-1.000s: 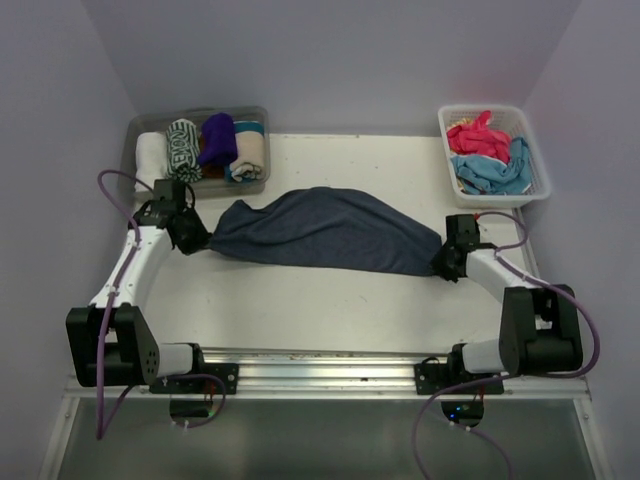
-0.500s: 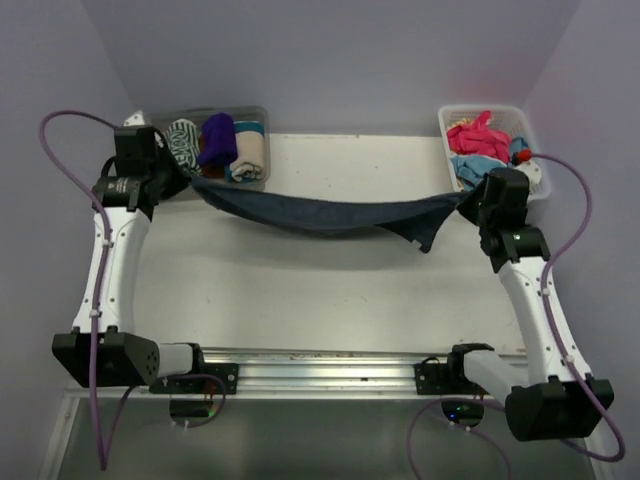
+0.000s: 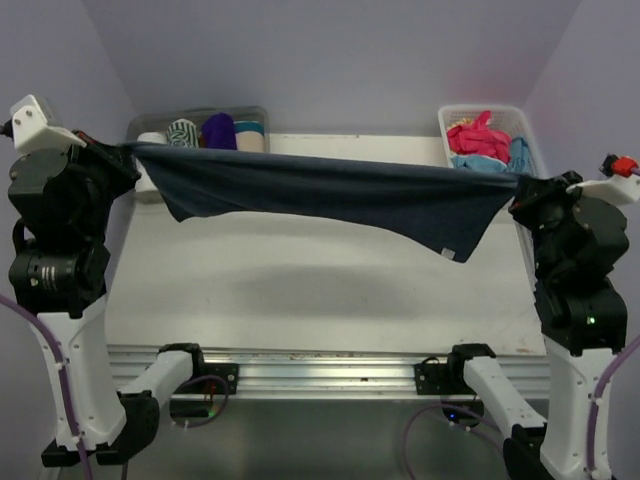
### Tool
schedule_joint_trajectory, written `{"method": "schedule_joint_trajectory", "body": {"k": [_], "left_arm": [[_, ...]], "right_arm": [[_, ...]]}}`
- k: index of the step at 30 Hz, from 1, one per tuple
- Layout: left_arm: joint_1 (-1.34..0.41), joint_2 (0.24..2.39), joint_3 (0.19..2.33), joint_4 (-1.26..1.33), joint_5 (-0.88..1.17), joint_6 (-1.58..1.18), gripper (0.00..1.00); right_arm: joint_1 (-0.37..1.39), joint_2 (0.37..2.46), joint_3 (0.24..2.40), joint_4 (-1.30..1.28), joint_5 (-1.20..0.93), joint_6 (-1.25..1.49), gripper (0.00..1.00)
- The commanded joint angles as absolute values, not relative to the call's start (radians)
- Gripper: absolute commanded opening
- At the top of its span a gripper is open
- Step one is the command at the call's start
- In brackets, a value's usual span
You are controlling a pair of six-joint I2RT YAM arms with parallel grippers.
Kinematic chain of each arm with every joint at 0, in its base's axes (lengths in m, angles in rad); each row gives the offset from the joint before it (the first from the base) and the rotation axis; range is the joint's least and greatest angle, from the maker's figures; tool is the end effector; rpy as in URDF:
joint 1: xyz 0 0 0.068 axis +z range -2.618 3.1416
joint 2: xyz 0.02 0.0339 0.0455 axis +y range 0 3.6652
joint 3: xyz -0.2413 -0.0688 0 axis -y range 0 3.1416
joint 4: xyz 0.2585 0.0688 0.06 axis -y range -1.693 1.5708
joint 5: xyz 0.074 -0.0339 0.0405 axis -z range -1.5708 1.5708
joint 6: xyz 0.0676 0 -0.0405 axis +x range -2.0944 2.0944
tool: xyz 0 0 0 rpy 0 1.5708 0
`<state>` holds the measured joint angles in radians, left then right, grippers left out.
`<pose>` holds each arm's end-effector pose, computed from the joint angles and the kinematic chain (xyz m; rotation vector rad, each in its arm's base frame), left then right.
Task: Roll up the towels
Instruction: Flatten the towel
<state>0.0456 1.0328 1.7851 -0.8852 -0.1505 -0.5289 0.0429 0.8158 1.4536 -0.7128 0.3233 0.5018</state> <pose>0.1830 0.0185 0.5225 -0.5906 1.6022 -0.2321 0.1651 -0.0144 0.4810 0.6092 1.5270 0.1503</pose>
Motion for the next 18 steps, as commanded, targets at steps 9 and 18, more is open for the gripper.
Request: {"method": "schedule_joint_trajectory", "body": {"k": [9, 18], "left_arm": [[0.023, 0.831, 1.686, -1.028, -0.402, -0.502, 0.0], [0.015, 0.943, 1.34, -1.01, -0.388, -0.528, 0.0]], "right_arm": [[0.074, 0.632, 1.468, -0.98, 0.405, 0.477, 0.0], [0.074, 0.713, 1.192, -0.938, 0.324, 0.502, 0.0]]}}
